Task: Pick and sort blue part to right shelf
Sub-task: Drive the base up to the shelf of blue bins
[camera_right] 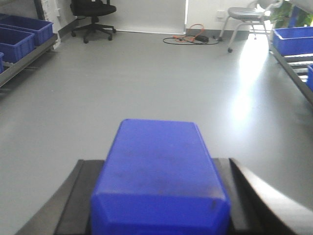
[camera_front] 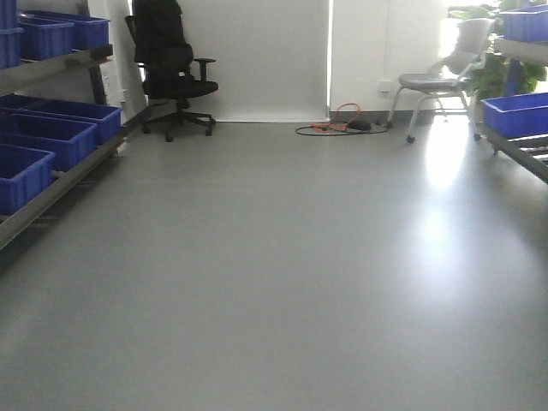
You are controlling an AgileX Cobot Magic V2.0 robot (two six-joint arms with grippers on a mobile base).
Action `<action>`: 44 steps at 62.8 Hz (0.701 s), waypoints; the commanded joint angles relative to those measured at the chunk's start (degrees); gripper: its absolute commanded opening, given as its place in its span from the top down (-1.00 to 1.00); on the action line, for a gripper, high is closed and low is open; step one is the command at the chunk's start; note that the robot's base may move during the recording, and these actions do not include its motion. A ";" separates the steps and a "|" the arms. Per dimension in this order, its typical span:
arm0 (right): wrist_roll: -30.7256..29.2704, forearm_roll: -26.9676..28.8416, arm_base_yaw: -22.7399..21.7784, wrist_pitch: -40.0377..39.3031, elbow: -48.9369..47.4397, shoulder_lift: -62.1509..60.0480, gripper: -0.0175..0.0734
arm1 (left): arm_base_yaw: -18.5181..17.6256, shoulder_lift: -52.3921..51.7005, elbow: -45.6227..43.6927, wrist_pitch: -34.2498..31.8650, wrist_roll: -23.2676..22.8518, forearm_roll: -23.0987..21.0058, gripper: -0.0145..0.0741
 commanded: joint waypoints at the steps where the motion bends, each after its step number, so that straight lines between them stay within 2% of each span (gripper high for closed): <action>1: -0.20 -0.09 -0.18 -5.35 -1.71 0.27 -0.33 | 0.04 0.53 -1.67 -5.24 0.08 0.48 -0.08; 44: -0.20 -0.09 -0.18 -5.35 -1.71 0.27 -0.33 | 0.04 0.53 -1.67 -5.24 0.08 0.48 -0.08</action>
